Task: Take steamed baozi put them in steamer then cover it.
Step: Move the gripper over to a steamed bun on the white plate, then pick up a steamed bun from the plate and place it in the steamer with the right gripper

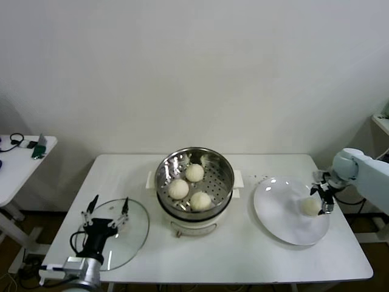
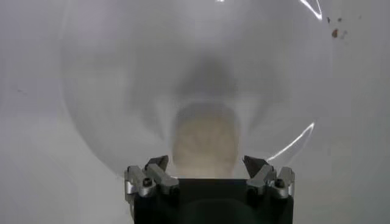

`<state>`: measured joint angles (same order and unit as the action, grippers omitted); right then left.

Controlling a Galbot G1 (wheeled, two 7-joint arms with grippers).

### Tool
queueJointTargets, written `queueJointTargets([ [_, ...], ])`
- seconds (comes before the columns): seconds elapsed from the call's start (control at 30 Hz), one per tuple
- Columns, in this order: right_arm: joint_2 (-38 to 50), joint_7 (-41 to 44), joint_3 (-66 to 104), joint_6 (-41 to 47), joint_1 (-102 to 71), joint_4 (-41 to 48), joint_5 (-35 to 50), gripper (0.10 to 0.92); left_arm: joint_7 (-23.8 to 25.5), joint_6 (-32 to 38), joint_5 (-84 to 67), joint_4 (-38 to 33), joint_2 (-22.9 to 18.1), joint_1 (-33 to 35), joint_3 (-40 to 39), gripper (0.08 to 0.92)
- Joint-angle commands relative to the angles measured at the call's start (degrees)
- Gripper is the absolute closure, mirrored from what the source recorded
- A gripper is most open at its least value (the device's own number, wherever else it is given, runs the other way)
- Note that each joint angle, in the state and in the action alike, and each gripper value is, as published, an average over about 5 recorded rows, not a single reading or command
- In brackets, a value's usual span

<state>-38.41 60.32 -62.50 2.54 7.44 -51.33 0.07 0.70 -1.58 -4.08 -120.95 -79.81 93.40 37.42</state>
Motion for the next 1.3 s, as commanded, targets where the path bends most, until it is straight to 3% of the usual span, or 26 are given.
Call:
queueJointTargets([
  [0.03, -2.2, 0.2, 4.0, -0.3, -3.8, 3.3, -2.3, 0.203, 0.0, -0.1, 0.1, -0.1, 0.0, 0.0, 0.1, 0.177],
  [0.2, -2.6, 0.4, 4.3, -0.5, -4.0, 3.5, -2.7, 0.203, -0.1, -0.1, 0.1, -0.1, 0.1, 0.0, 0.0, 0.177],
  [0.43, -2.2, 0.6, 4.5, -0.4, -3.6, 3.3, -2.2, 0.296, -0.1, -0.1, 0.1, -0.2, 0.1, 0.0, 0.0, 0.177],
  [0.63, -1.3, 0.6, 3.1, 0.5, -1.1, 2.5, 1.2, 0.320, -0.1, -0.1, 0.1, -0.4, 0.0, 0.0, -0.1, 0.177],
  [0.97, -1.8, 0.2, -14.5, 5.0, 18.0, -0.9, 18.7, 0.321, -0.1, -0.1, 0.3, -0.6, -0.1, -0.4, -1.4, 0.177],
  [1.3, -10.9, -1.3, -32.1, 10.8, 38.7, -7.5, 39.9, 0.323, 0.1, -0.3, 0.4, -1.2, 0.1, -1.5, -3.6, 0.177],
])
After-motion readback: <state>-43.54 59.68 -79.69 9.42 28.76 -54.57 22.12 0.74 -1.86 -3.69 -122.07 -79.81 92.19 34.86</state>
